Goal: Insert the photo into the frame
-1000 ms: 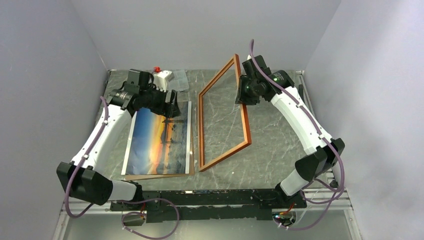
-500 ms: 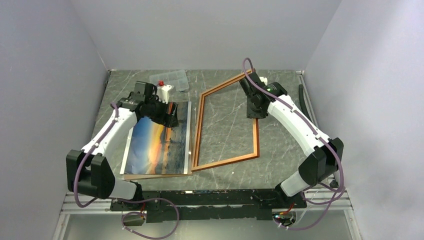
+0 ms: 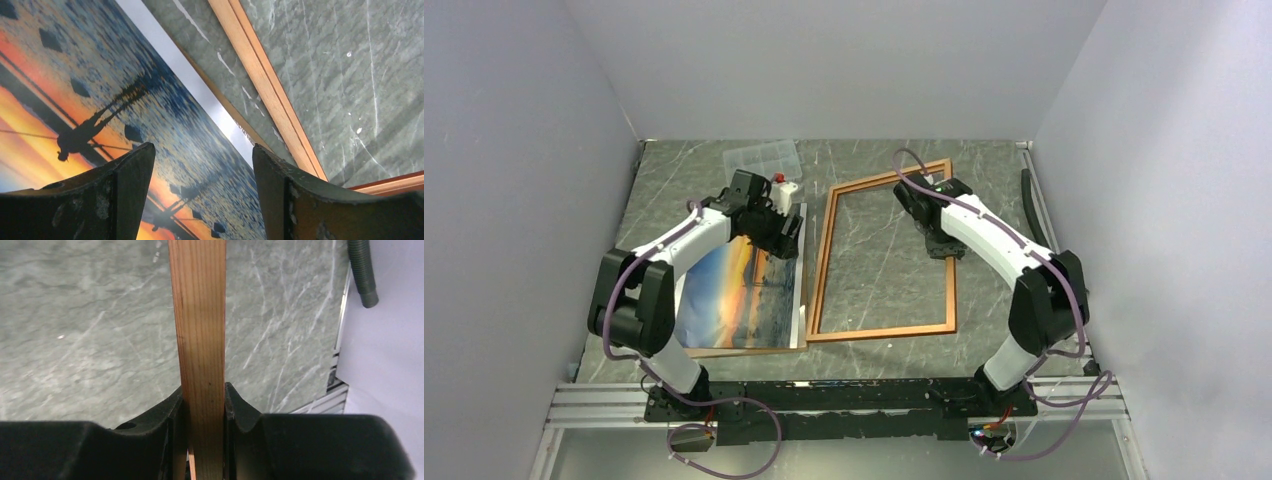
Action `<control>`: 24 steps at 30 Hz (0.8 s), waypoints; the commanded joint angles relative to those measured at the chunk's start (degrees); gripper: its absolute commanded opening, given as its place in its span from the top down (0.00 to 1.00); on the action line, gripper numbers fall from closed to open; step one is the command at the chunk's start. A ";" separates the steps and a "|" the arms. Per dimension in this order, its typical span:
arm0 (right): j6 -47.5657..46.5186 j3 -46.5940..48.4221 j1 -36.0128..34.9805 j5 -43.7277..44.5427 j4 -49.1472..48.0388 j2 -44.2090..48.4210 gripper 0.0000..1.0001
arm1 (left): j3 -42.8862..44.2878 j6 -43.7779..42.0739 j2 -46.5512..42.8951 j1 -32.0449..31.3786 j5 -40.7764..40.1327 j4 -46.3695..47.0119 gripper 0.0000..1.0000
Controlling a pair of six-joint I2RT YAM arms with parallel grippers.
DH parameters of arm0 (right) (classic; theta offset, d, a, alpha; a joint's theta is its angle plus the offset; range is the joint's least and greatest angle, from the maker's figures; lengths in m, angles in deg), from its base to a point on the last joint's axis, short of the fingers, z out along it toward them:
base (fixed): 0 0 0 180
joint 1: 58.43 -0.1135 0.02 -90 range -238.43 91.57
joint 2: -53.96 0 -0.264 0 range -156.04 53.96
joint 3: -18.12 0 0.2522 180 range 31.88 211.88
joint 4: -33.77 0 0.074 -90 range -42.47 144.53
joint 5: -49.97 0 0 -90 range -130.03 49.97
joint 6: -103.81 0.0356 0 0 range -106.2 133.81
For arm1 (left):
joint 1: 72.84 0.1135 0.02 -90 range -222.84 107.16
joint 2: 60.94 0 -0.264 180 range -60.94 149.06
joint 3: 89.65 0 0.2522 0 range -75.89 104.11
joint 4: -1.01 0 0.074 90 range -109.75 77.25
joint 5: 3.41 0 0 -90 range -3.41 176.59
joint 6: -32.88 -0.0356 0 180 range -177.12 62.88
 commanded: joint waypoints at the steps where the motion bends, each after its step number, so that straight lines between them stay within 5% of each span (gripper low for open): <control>1: 1.55 -2.38 0.19 5.36 -1.57 -3.48 0.90 | 0.06 -1.18 1.79 -2.09 -1.38 5.15 0.24; 15: 2.45 -7.23 0.36 9.86 -7.15 -9.72 0.87 | -1.31 0.36 2.36 -4.05 -1.25 6.25 0.26; 24: 4.79 -9.95 1.11 10.35 -12.15 -12.60 0.71 | 2.72 1.96 -0.21 -1.67 1.28 -1.35 0.23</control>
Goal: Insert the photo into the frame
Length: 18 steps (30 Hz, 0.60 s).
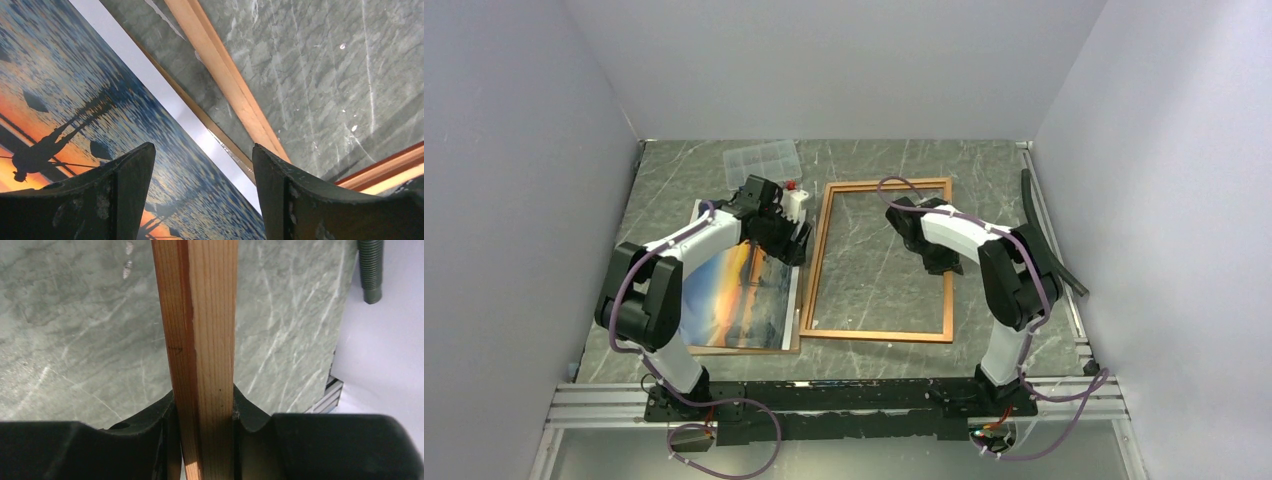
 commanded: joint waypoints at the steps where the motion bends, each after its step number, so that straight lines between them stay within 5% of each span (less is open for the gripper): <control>1: 2.61 -0.84 0.28 2.25 -4.12 -1.74 0.69 | 4.18 1.37 -3.23 2.73 3.00 -5.17 0.23; 18: 0.42 -4.24 1.75 3.14 -9.23 -5.77 0.54 | 8.17 -4.50 -9.14 23.15 11.39 -17.68 0.18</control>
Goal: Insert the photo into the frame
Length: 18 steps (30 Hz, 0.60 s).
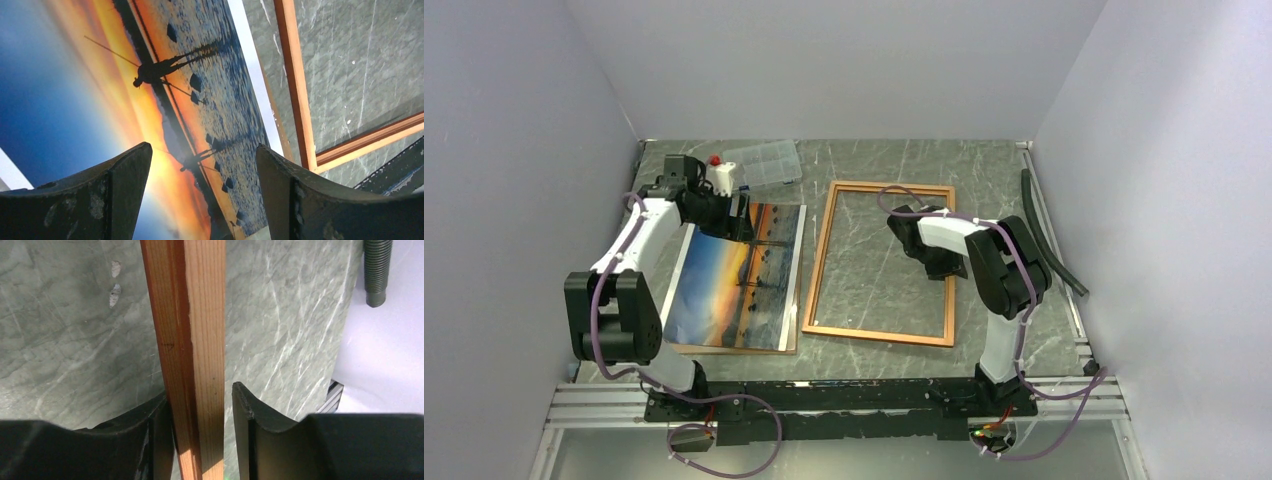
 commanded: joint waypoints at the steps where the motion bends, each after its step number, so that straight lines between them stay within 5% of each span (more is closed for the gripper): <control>1: 0.08 -1.36 0.30 1.03 -2.22 -0.13 0.54 | 2.08 -2.27 -2.40 3.29 3.98 -3.28 0.18; 18: -1.63 -1.73 1.82 -2.03 -4.78 2.23 0.29 | 5.89 -5.93 -2.75 12.68 7.20 -9.02 0.17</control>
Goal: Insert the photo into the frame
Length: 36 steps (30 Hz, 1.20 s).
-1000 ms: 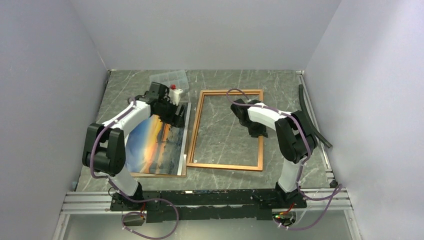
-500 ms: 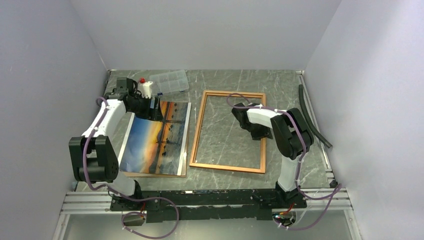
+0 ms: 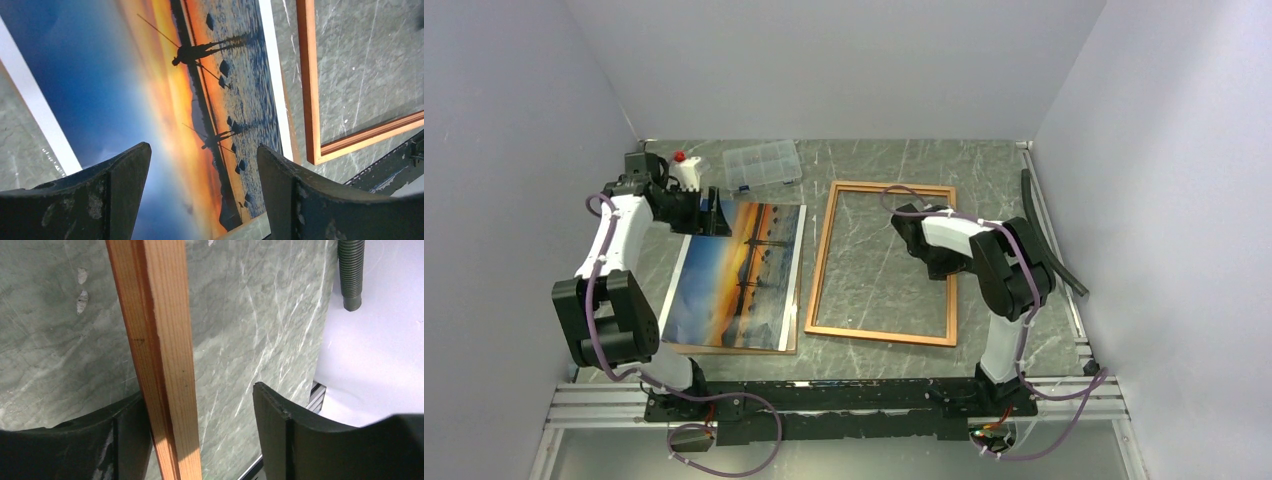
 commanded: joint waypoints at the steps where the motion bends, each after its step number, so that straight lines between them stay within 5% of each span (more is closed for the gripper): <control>1: 0.57 -1.15 1.13 -5.38 -5.40 1.91 0.26 | 2.37 -2.51 -2.10 2.35 2.40 -2.19 0.17; 17: -4.03 -3.95 4.44 -20.19 -16.93 12.60 0.21 | 3.20 -5.87 -4.27 7.58 1.58 -5.70 0.14; 23: 0.41 -1.32 0.49 -30.83 -22.25 16.38 0.20 | 6.85 -9.31 -2.53 13.82 2.00 -9.09 0.07; 30: 4.10 18.14 -14.91 -32.08 -20.71 1.23 0.20 | 8.96 -14.85 1.84 22.78 -1.00 -12.08 0.05; 36: 4.13 27.25 -19.10 -35.98 -21.62 -9.09 0.22 | 5.80 -16.96 2.50 25.71 -4.80 -11.67 0.05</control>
